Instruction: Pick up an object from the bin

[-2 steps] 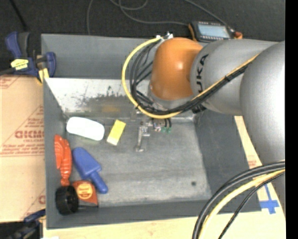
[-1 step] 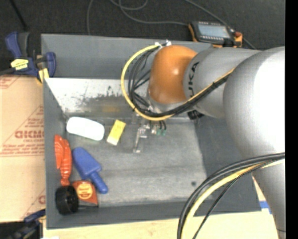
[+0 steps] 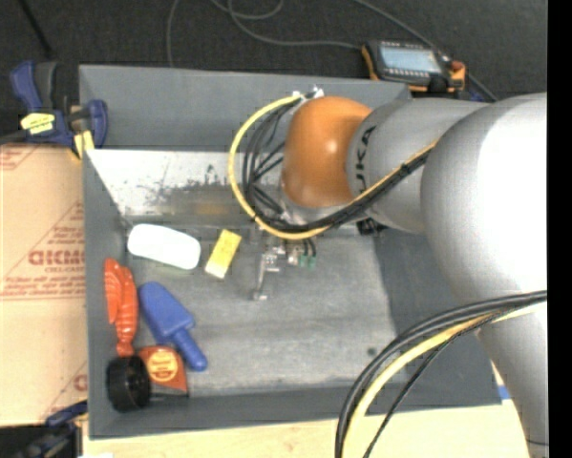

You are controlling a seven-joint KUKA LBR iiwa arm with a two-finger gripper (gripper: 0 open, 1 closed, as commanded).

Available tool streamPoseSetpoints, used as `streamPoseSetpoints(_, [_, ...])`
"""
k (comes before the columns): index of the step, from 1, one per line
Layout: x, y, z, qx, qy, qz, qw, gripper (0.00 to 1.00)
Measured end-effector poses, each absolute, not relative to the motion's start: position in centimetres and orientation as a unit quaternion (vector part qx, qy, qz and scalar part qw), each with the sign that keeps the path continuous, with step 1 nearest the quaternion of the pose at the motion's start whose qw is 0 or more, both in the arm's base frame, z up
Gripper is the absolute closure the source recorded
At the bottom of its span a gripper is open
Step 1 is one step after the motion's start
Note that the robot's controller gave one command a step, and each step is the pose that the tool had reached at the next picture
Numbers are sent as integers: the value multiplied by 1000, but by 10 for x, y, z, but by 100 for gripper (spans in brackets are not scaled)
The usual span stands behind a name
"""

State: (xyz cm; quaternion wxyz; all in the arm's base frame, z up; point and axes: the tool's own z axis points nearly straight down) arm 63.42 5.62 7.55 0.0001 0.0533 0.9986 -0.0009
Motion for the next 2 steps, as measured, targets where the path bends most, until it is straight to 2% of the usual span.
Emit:
streamPoseSetpoints(1, [647,86,80,93,996,0,2,0])
streamPoseSetpoints(2, [655,121,80,105,994,1,3,100])
